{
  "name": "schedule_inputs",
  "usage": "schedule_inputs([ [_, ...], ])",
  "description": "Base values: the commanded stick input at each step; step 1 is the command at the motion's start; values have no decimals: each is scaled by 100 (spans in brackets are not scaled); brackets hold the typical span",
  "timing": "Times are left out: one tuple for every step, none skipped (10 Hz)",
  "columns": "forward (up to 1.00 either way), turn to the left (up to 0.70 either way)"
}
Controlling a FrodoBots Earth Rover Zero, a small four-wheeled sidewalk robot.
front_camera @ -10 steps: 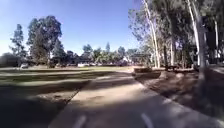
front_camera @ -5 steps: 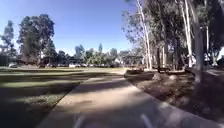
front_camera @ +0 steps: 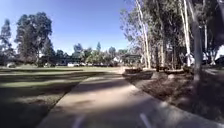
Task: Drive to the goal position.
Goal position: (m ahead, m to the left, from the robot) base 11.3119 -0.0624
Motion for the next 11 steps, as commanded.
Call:
schedule_inputs([
  [100,40],
  [100,32],
  [100,23],
  [100,14],
  [100,5],
  [100,7],
  [100,24],
  [100,40],
  [100,40],
  [100,40],
  [100,0],
])
